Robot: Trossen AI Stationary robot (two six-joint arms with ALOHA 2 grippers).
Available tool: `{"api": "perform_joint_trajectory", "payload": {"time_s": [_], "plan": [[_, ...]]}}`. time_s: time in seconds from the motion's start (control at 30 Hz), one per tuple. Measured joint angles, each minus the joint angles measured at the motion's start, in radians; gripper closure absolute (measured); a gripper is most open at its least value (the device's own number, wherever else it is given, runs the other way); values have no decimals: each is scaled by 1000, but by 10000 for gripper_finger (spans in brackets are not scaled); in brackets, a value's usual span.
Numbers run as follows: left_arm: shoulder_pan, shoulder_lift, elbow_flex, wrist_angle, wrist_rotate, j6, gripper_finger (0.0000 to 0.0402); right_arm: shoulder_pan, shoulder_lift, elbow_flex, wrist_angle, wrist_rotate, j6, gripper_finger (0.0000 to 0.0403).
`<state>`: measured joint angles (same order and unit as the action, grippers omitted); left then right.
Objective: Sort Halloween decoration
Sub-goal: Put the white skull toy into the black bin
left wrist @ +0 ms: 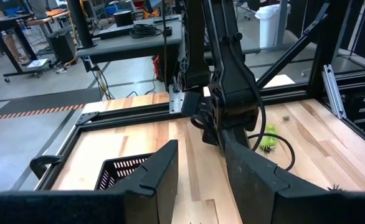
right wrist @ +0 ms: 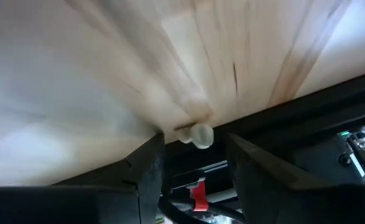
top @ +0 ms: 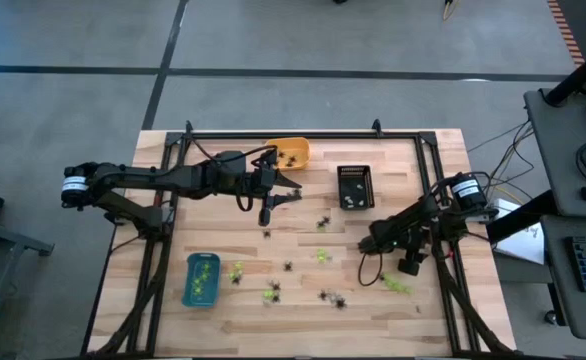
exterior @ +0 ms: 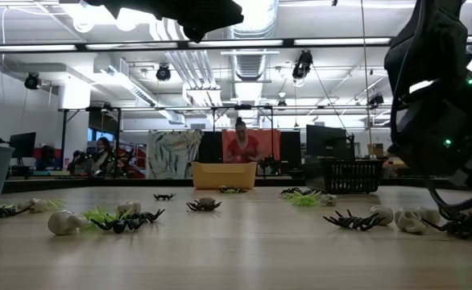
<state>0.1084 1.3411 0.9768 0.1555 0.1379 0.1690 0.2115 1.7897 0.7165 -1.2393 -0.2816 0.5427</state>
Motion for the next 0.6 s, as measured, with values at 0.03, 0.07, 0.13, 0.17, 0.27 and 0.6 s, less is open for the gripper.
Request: {"api": "perform_joint_trajectory", "payload": {"time_s": [0.03,0.07,0.13,0.17,0.27,0.6], "plan": [[0,0,0,0,0,2,284,0,0,-8,1,-5,0,238],[0,0,0,0,0,2,284,0,0,-16,4,-7,-1,238],[0,0,0,0,0,3,284,0,0,-27,21,-10,-3,241],[0,0,0,0,0,3,284,0,0,-31,30,-14,-3,243],[0,0,0,0,0,3,284,0,-1,-35,55,-18,-6,253],[0,0,0,0,0,2,284,0,0,-24,63,-18,-14,319]]}}
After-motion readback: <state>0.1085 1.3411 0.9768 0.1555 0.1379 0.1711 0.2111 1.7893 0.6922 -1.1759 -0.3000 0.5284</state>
